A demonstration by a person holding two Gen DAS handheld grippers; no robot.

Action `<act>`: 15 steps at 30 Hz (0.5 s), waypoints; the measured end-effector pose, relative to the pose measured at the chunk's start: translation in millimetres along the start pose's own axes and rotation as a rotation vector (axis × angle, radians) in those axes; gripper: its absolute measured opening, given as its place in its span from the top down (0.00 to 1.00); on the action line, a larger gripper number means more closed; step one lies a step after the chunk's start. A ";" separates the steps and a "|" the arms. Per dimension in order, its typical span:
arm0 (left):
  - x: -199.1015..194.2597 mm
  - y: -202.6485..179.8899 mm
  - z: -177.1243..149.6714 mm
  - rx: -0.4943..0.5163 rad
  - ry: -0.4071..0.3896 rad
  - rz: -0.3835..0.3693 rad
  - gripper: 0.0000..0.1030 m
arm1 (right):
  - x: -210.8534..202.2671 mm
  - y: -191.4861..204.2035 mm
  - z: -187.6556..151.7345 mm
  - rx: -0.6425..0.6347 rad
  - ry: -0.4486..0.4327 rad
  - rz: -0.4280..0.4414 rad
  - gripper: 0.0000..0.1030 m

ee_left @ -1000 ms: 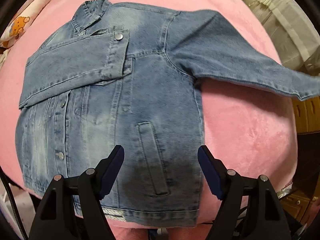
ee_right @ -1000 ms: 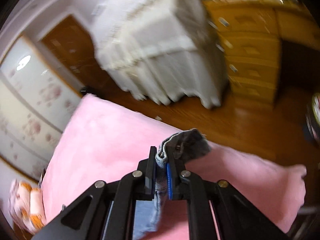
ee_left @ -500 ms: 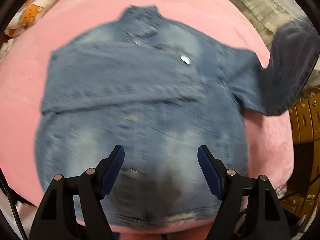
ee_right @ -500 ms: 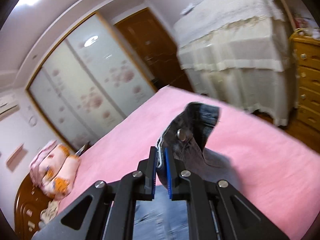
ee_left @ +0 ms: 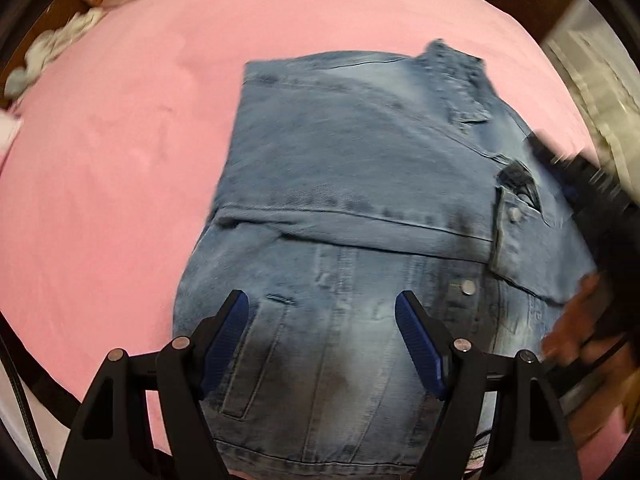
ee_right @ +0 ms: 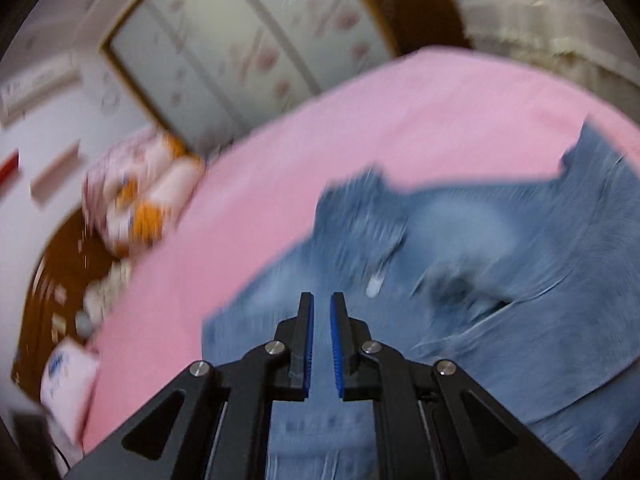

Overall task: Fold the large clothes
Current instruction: 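Lift the sleeve and fold it across the jacket body with the right gripper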

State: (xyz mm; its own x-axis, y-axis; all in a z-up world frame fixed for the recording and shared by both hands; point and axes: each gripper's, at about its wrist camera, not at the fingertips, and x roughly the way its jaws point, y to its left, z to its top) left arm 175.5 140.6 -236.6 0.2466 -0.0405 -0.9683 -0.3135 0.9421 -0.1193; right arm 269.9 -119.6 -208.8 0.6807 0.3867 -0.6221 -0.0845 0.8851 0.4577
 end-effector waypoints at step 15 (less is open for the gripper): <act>29.2 -44.1 19.6 0.047 0.081 -0.257 0.28 | -0.9 -41.9 -65.3 0.051 0.342 -0.050 0.91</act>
State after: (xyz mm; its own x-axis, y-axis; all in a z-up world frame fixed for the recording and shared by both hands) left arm 214.5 104.4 -255.3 0.2376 -0.3051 -0.9222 -0.2069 0.9117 -0.3549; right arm 225.3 -140.2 -268.9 0.3992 0.4152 -0.8175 -0.0148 0.8944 0.4471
